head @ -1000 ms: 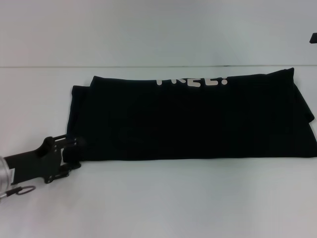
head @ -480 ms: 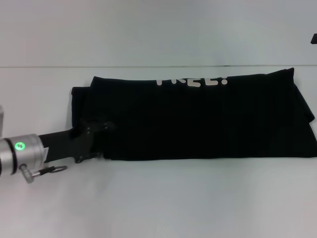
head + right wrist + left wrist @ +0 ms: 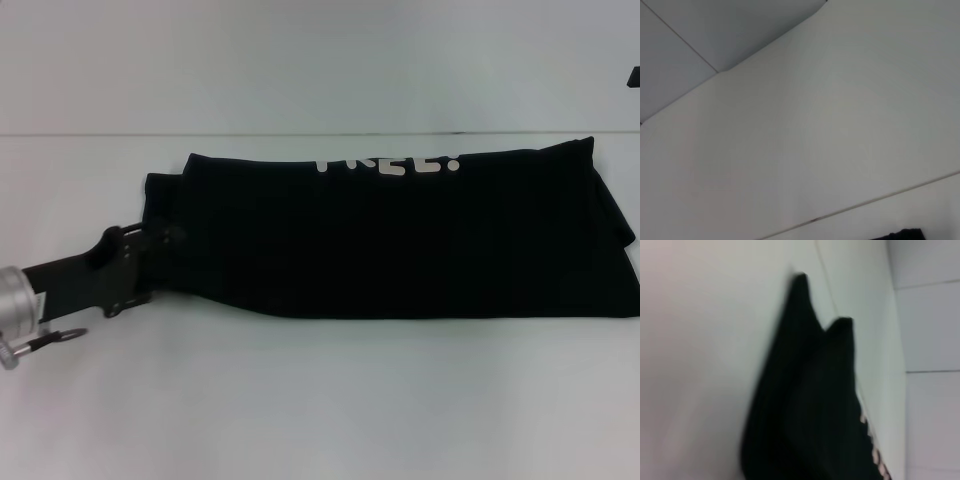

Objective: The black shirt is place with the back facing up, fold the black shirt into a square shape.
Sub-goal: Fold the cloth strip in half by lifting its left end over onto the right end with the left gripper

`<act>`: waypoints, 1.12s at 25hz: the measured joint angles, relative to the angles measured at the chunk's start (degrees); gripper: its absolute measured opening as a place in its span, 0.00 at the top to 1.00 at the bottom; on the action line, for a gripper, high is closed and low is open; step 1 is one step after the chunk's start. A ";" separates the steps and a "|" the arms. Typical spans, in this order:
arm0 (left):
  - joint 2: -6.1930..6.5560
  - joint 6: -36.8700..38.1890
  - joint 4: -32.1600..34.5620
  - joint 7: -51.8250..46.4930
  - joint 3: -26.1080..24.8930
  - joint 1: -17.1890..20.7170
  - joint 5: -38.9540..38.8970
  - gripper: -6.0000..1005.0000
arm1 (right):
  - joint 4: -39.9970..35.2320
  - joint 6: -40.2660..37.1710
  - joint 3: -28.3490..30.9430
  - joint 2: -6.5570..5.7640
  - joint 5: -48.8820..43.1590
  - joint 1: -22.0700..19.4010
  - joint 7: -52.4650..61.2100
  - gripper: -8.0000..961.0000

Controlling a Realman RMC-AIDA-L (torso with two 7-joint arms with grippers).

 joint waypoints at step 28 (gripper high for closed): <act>-0.57 -6.91 -1.29 -0.29 5.06 -1.91 1.14 0.34 | -0.47 -1.28 0.15 -0.02 1.52 -0.28 0.02 0.05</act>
